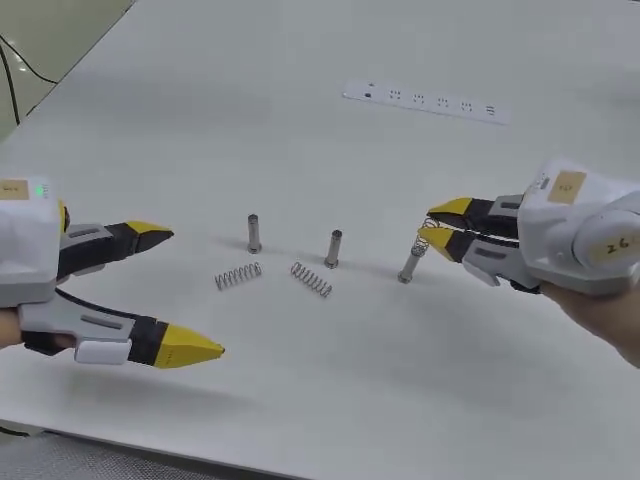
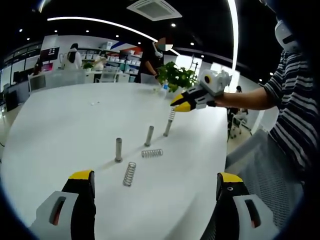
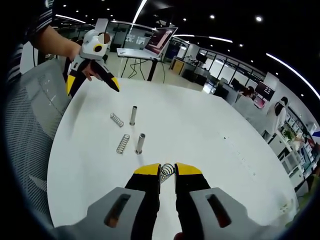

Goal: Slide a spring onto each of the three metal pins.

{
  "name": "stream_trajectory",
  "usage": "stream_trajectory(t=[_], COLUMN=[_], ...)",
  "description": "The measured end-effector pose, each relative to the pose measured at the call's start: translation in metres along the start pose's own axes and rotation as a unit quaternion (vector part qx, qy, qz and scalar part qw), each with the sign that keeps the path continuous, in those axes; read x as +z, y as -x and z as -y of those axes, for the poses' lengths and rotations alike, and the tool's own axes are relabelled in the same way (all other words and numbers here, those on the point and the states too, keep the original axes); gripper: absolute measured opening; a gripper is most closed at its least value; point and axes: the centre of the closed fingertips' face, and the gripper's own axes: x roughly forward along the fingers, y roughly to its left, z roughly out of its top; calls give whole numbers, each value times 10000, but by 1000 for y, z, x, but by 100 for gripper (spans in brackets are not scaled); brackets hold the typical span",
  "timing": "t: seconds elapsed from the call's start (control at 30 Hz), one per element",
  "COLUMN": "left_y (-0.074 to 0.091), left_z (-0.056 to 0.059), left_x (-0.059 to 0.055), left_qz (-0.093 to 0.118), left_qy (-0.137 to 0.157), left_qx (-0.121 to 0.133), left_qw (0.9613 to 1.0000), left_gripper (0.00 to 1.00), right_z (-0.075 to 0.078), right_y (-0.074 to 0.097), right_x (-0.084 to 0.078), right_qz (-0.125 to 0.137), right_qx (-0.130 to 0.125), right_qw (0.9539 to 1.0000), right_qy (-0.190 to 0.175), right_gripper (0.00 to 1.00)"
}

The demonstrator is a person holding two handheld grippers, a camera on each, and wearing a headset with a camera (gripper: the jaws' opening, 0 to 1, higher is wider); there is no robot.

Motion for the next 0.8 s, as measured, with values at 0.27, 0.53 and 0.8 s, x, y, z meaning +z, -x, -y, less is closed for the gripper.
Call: stream_trajectory(t=[0.27,0.53,0.8], left_y=[-1,-1,-1], left_z=[-1,1,1], left_x=[0,-2,-1], left_qz=[4,-27,-2], left_qy=[-16,-4,7], left_qx=[28,13,29], left_qw=[10000,10000,10000], left_gripper=[98,98,98], right_z=[-4,-12,-18], right_y=[-5,-15,-22], right_x=[-9,-21,-30], right_qz=[-109,-310,-447], right_qx=[57,232,335], right_qw=[9999,9992,9984], right_qy=[-14,108,64], right_gripper=[8,8,8])
